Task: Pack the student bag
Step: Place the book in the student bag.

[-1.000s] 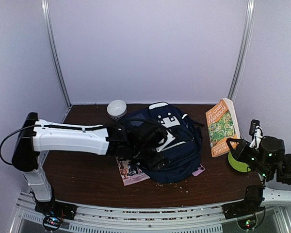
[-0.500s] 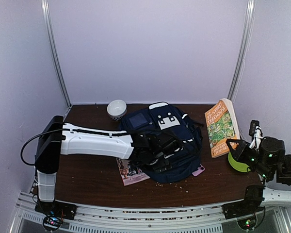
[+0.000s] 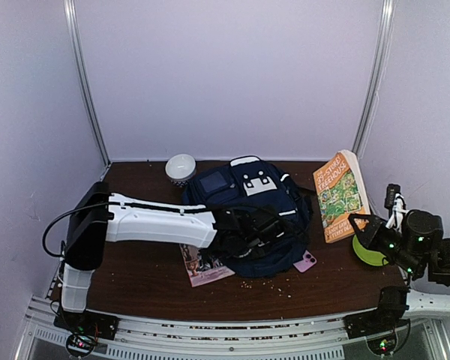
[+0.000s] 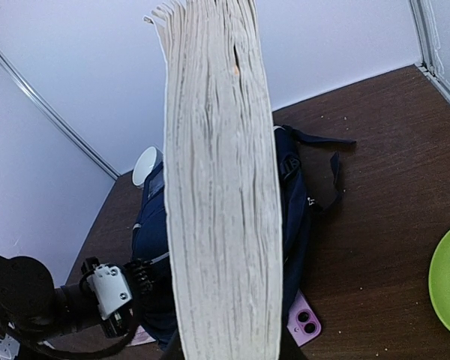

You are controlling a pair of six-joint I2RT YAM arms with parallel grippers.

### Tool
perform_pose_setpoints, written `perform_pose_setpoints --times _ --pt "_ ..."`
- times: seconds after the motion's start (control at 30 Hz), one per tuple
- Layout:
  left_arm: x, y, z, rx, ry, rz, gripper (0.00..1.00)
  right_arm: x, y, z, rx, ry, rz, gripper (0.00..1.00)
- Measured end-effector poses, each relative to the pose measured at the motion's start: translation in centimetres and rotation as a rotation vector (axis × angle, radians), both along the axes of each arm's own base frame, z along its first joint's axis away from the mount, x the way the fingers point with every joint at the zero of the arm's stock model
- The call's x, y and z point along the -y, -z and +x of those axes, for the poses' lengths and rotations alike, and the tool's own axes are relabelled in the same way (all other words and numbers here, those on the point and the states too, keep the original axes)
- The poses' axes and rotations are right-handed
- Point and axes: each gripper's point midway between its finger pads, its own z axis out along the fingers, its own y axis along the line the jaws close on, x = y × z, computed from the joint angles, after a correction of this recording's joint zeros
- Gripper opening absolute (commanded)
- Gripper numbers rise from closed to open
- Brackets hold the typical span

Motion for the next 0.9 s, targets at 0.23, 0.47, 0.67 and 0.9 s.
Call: perform_pose_setpoints --times 0.23,0.47,0.67,0.9 --pt "-1.9 -7.7 2.0 -0.029 -0.084 -0.201 0.00 -0.9 -1.1 -0.2 -0.006 -0.036 0.049 0.00" --pt "-4.2 -13.1 6.1 -0.186 -0.214 -0.500 0.00 -2.8 -1.3 -0.6 -0.060 -0.095 0.221 0.00" --pt "-4.2 -13.4 6.9 -0.290 -0.269 -0.623 0.00 -3.6 1.3 -0.9 -0.137 -0.096 0.346 0.00" --pt "-3.1 -14.4 7.3 -0.350 -0.284 -0.726 0.00 -3.5 3.4 -0.9 -0.199 -0.062 0.549 0.00"
